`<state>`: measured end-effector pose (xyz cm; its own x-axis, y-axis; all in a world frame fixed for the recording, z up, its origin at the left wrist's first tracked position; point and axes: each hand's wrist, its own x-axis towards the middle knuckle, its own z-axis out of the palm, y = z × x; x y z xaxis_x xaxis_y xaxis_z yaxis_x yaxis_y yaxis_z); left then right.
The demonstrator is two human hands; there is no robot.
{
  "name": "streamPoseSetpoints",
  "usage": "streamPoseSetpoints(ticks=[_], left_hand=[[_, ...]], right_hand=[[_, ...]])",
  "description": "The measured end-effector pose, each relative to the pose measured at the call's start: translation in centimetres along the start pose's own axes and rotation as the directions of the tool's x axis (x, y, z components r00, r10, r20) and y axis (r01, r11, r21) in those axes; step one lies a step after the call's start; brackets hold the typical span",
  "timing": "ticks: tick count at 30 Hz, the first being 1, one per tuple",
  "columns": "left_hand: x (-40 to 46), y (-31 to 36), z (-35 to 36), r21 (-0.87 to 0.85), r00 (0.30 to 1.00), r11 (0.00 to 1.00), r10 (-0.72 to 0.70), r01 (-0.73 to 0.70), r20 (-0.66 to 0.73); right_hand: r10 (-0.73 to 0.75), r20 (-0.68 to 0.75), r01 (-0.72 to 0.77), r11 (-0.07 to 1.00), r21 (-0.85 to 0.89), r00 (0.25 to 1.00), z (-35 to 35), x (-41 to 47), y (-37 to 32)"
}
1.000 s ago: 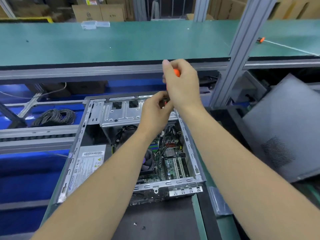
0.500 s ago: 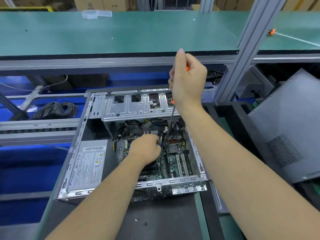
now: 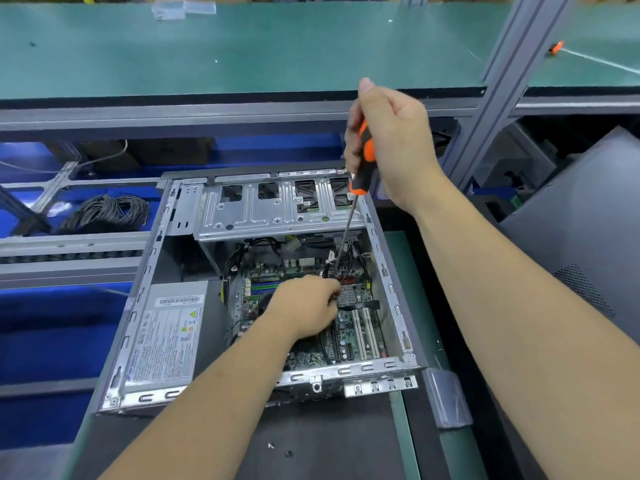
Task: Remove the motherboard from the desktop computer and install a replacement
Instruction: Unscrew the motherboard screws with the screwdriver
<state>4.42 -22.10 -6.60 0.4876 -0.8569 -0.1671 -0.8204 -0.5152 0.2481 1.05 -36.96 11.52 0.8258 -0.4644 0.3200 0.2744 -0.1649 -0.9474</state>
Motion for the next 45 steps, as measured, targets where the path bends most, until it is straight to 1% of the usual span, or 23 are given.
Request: streamPoseSetpoints(ticks=[2, 3, 5, 6, 7, 9, 11, 13, 15, 17, 20, 22, 24, 25, 27, 29, 30, 33, 34, 37, 39, 42, 45], left_hand=[[0.2, 0.7, 0.0, 0.148, 0.994, 0.986, 0.064, -0.076, 0.085], [0.2, 1.0, -0.1, 0.229, 0.988, 0.968, 0.073, -0.103, 0.135], [0.0, 1.5, -0.4, 0.363, 0.970, 0.918, 0.076, -0.158, 0.229], [-0.2, 1.6, -0.4, 0.394, 0.964, 0.902, 0.079, -0.178, 0.256], [-0.3, 1.5, -0.4, 0.397, 0.961, 0.898, 0.087, -0.189, 0.262], [-0.6, 0.7, -0.5, 0.324, 0.973, 0.931, 0.108, -0.171, 0.204], [-1.1, -0.9, -0.8, 0.184, 0.988, 0.975, 0.103, -0.124, 0.118], [-1.7, -2.6, -1.1, 0.035, 0.992, 0.997, 0.065, -0.069, 0.112], [-2.3, -3.7, -1.1, -0.196, 0.993, 0.981, 0.019, 0.004, 0.120], [-2.5, -4.3, -0.9, -0.301, 0.998, 0.953, -0.016, 0.032, 0.057], [-2.5, -4.4, -0.3, -0.260, 0.999, 0.964, -0.051, 0.050, 0.001], [-2.4, -4.3, 0.1, -0.284, 0.992, 0.952, -0.126, 0.112, -0.030], [-2.0, -4.1, 0.3, -0.395, 0.972, 0.897, -0.233, 0.198, -0.042], [-1.8, -4.0, 0.3, -0.435, 0.961, 0.871, -0.273, 0.230, -0.039], [-1.6, -3.8, 0.3, -0.473, 0.948, 0.840, -0.316, 0.266, -0.027], [-1.6, -3.9, 0.4, -0.497, 0.944, 0.824, -0.328, 0.273, -0.026], [-1.6, -4.0, 0.5, -0.502, 0.945, 0.822, -0.326, 0.270, -0.025], [-1.8, -4.2, 0.6, -0.488, 0.954, 0.839, -0.296, 0.242, -0.037], [-1.8, -4.2, 0.6, -0.479, 0.957, 0.847, -0.286, 0.232, -0.042], [-1.8, -4.3, 0.7, -0.476, 0.958, 0.849, -0.284, 0.229, -0.048], [-1.7, -4.3, 0.7, -0.486, 0.956, 0.842, -0.289, 0.233, -0.043], [-1.7, -4.3, 0.8, -0.488, 0.958, 0.842, -0.285, 0.230, -0.040], [-1.7, -4.4, 0.9, -0.482, 0.960, 0.847, -0.276, 0.223, -0.041]], right_hand=[[0.028, 0.024, -0.021, 0.965, -0.262, 0.999, -0.1, 0.5, -0.7], [0.039, 0.043, -0.015, 0.894, -0.447, 0.998, -0.1, 0.7, -1.2], [0.060, 0.071, 0.017, 0.634, -0.773, 0.996, 0.4, 1.1, -2.3], [0.074, 0.072, 0.026, 0.491, -0.871, 0.995, 0.7, 1.2, -2.7], [0.087, 0.079, 0.040, 0.384, -0.922, 0.993, 1.0, 1.3, -3.2], [0.131, 0.159, 0.116, 0.290, -0.950, 0.979, 1.6, 1.4, -4.3], [0.195, 0.298, 0.242, 0.267, -0.933, 0.934, 1.9, 1.5, -5.3], [0.262, 0.390, 0.333, 0.236, -0.913, 0.883, 1.8, 1.5, -6.5], [0.322, 0.413, 0.358, 0.219, -0.908, 0.852, 1.9, 1.7, -7.4], [0.337, 0.397, 0.353, 0.186, -0.917, 0.854, 2.3, 1.9, -7.4], [0.290, 0.342, 0.332, 0.085, -0.939, 0.894, 2.7, 1.9, -6.8], [0.308, 0.402, 0.386, 0.114, -0.915, 0.862, 2.6, 2.0, -6.6], [0.361, 0.458, 0.409, 0.208, -0.889, 0.812, 2.7, 1.8, -7.3], [0.381, 0.461, 0.405, 0.220, -0.887, 0.802, 2.9, 1.8, -7.5], [0.374, 0.415, 0.382, 0.162, -0.910, 0.829, 3.2, 1.8, -7.1], [0.349, 0.358, 0.367, 0.040, -0.929, 0.866, 3.3, 1.9, -6.9], [0.347, 0.393, 0.399, 0.056, -0.915, 0.852, 3.3, 1.9, -6.8], [0.423, 0.478, 0.447, 0.178, -0.877, 0.770, 3.4, 1.8, -7.7], [0.436, 0.472, 0.444, 0.173, -0.879, 0.766, 3.5, 1.8, -7.8], [0.397, 0.360, 0.377, 0.036, -0.925, 0.844, 3.8, 1.6, -7.6], [0.393, 0.398, 0.408, 0.063, -0.911, 0.829, 3.7, 1.7, -7.6], [0.463, 0.422, 0.414, 0.125, -0.902, 0.780, 3.6, 1.5, -8.5], [0.435, 0.344, 0.366, 0.036, -0.930, 0.832, 3.4, 1.5, -8.5]])
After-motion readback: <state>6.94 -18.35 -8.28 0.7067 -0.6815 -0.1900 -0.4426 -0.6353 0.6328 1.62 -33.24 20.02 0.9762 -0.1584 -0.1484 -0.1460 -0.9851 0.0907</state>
